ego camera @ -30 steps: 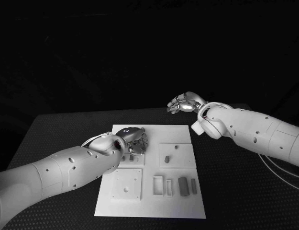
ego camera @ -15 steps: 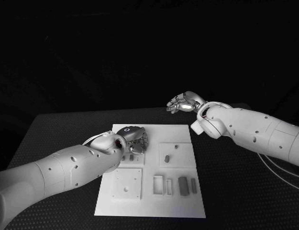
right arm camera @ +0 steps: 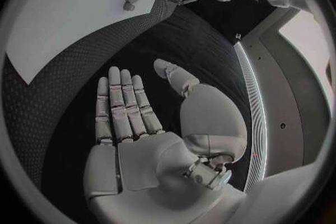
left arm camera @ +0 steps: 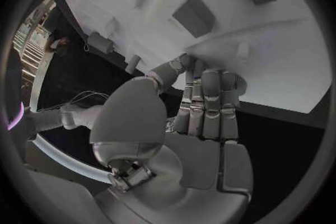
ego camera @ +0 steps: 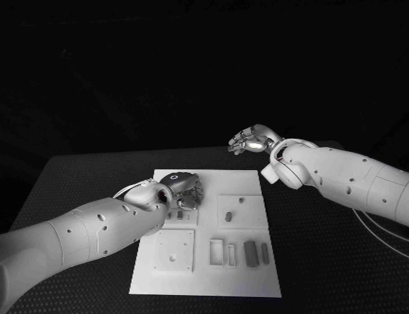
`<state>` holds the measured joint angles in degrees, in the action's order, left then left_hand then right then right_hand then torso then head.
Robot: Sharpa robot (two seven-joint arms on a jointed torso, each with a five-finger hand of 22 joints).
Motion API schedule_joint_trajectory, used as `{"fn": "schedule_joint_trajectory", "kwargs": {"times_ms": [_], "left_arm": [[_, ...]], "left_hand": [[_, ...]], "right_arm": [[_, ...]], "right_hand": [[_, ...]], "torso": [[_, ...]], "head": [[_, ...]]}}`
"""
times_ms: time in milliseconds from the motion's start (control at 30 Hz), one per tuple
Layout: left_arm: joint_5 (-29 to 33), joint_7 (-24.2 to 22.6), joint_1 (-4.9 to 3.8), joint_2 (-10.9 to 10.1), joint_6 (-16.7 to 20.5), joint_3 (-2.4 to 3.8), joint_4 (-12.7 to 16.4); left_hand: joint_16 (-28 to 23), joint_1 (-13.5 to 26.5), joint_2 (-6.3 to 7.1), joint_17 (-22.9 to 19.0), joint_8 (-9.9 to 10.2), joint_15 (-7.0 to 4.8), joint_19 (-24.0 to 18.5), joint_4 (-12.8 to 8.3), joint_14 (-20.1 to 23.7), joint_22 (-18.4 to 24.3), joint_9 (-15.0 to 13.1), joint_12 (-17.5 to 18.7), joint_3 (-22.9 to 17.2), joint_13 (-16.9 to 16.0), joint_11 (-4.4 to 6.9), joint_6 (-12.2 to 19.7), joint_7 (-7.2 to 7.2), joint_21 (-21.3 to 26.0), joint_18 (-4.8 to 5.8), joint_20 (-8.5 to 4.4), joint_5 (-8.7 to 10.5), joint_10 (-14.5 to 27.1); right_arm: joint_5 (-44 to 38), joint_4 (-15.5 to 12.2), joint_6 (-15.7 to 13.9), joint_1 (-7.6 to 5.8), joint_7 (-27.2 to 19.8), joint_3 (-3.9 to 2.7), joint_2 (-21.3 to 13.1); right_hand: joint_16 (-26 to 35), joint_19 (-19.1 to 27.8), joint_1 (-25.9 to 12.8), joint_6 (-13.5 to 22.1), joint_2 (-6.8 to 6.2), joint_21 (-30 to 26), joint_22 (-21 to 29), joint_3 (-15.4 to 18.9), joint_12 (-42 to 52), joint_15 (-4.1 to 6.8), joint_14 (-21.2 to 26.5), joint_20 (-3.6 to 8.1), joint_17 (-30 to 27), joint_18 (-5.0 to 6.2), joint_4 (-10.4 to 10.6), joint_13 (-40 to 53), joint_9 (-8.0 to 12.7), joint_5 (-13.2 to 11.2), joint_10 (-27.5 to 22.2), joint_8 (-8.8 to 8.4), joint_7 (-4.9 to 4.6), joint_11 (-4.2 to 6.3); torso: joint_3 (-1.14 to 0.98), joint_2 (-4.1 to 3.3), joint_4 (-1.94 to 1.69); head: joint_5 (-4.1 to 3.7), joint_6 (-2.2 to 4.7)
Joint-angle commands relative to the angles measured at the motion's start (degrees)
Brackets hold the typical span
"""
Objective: Assemble the parts on the task board
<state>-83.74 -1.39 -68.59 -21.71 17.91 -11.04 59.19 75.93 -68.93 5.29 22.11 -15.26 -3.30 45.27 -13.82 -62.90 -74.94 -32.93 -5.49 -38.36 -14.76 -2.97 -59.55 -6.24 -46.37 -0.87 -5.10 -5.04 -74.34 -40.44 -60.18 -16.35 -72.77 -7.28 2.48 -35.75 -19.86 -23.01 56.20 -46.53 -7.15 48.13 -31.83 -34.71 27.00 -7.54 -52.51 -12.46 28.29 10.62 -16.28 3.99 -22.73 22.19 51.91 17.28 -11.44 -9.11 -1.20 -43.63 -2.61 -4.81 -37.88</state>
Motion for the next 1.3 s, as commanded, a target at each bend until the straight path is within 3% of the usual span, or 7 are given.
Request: {"fn": "schedule_joint_trajectory", "kwargs": {"times_ms": [33,367,600,733,933,1067,1300], "left_arm": [[-0.6,0.4,0.69,-0.1,-0.9,-0.39,0.1],[1.3,-0.7,0.83,-1.2,1.3,-0.27,1.6],[1.4,-1.6,0.83,-2.4,2.9,0.33,2.5],[1.4,-1.8,0.81,-3.1,3.1,1.39,3.2],[2.1,-1.8,0.6,-4.7,2.4,3.82,4.9],[3.1,-1.6,-0.23,-6.0,1.6,3.87,6.2],[3.1,-1.2,-0.89,-8.4,0.0,3.79,8.1]], "left_hand": [[0.4,-0.1,-0.72,-0.1,-0.2,-0.12,0.5,0.2,-0.6,-0.9,-0.1,-0.1,-0.1,-0.1,0.02,-0.5,0.11,-0.3,0.14,-3.63,-0.14,-0.5],[0.7,0.2,-0.83,-0.1,-0.4,-0.34,1.1,0.2,-1.2,-0.9,-0.1,-0.1,-0.2,-0.1,0.24,-0.9,0.28,-0.5,0.06,-3.9,-0.26,-1.0],[0.9,0.3,-0.81,-0.1,-0.5,-0.52,1.6,0.0,-1.8,-0.9,-0.1,-0.1,-0.3,-0.1,0.4,-1.2,0.41,-0.6,-0.02,-4.1,-0.42,-1.4],[0.9,0.3,-0.74,-0.2,-0.5,-0.56,1.8,-0.1,-2.1,-0.8,0.0,0.0,-0.4,-0.1,0.43,-1.3,0.45,-0.7,-0.04,-4.17,-0.55,-1.5],[0.9,0.4,-0.74,-0.2,-0.5,-0.56,1.8,-0.1,-2.1,-0.8,0.0,0.0,-0.4,-0.1,0.44,-1.3,0.45,-0.7,-0.04,-4.18,-0.56,-1.5],[0.9,0.4,-0.67,-0.2,-0.5,-0.59,1.9,-0.1,-2.2,-0.8,0.0,0.0,-0.4,-0.1,0.46,-1.3,0.46,-0.7,-0.04,-4.2,-0.58,-1.6],[0.9,0.5,-0.67,-0.2,-0.5,-0.6,1.9,-0.1,-2.2,-0.8,0.0,0.0,-0.4,-0.1,0.47,-1.4,0.47,-0.7,-0.04,-4.21,-0.57,-1.6]], "right_arm": [[-0.1,-0.1,0.6,-0.01,-0.7,-0.02,0.0],[0.0,0.1,0.6,-0.01,-0.7,-0.02,0.0],[0.0,0.1,0.6,-0.01,-0.7,-0.02,-0.1],[0.0,0.1,0.6,-0.01,-0.7,-0.02,-0.1],[0.0,0.2,0.5,-0.01,-0.7,-0.02,-0.2],[0.0,0.2,0.6,-0.01,-0.7,-0.02,-0.3],[0.1,0.2,0.6,-0.01,-0.6,-0.02,-0.5]], "right_hand": [[0.3,0.4,-0.6,0.4,0.08,-0.2,-0.1,0.1,-0.2,-0.26,-0.2,0.01,-0.1,-1.07,0.1,0.0,0.1,0.3,0.3,0.25,-0.2,0.07],[0.3,0.4,-0.6,0.4,0.08,-0.2,-0.1,0.1,-0.2,-0.26,-0.2,0.01,-0.1,-1.07,0.1,0.0,0.1,0.3,0.3,0.25,-0.2,0.07],[0.3,0.4,-0.6,0.4,0.09,-0.2,-0.1,0.1,-0.2,-0.26,-0.2,0.01,-0.1,-1.07,0.1,0.0,0.1,0.3,0.3,0.26,-0.19,0.07],[0.3,0.4,-0.6,0.4,0.1,-0.2,-0.1,0.1,-0.2,-0.25,-0.2,0.01,-0.1,-1.07,0.1,0.0,0.1,0.3,0.4,0.26,-0.19,0.08],[0.3,0.4,-0.6,0.4,0.11,-0.2,-0.1,0.1,-0.2,-0.25,-0.2,0.01,-0.1,-1.07,0.1,0.0,0.1,0.3,0.4,0.26,-0.19,0.08],[0.3,0.4,-0.6,0.4,0.11,-0.2,-0.1,0.1,-0.2,-0.25,-0.2,0.01,-0.1,-1.06,0.1,0.0,0.1,0.3,0.4,0.26,-0.19,0.08],[0.3,0.4,-0.6,0.4,0.11,-0.2,-0.1,0.1,-0.2,-0.25,-0.2,0.02,-0.1,-1.06,0.1,0.0,0.1,0.3,0.4,0.27,-0.19,0.08]], "torso": [[-0.01,-0.01,-0.02],[0.07,0.04,-0.03],[0.09,0.04,-0.07],[0.14,0.05,-0.1],[0.1,0.09,-0.21],[0.11,0.14,-0.23],[0.15,0.04,-0.19]], "head": [[0.01,0.04],[-0.04,0.27],[-0.05,0.3],[-0.05,0.36],[0.1,0.51],[0.27,0.52],[0.42,0.64]]}}
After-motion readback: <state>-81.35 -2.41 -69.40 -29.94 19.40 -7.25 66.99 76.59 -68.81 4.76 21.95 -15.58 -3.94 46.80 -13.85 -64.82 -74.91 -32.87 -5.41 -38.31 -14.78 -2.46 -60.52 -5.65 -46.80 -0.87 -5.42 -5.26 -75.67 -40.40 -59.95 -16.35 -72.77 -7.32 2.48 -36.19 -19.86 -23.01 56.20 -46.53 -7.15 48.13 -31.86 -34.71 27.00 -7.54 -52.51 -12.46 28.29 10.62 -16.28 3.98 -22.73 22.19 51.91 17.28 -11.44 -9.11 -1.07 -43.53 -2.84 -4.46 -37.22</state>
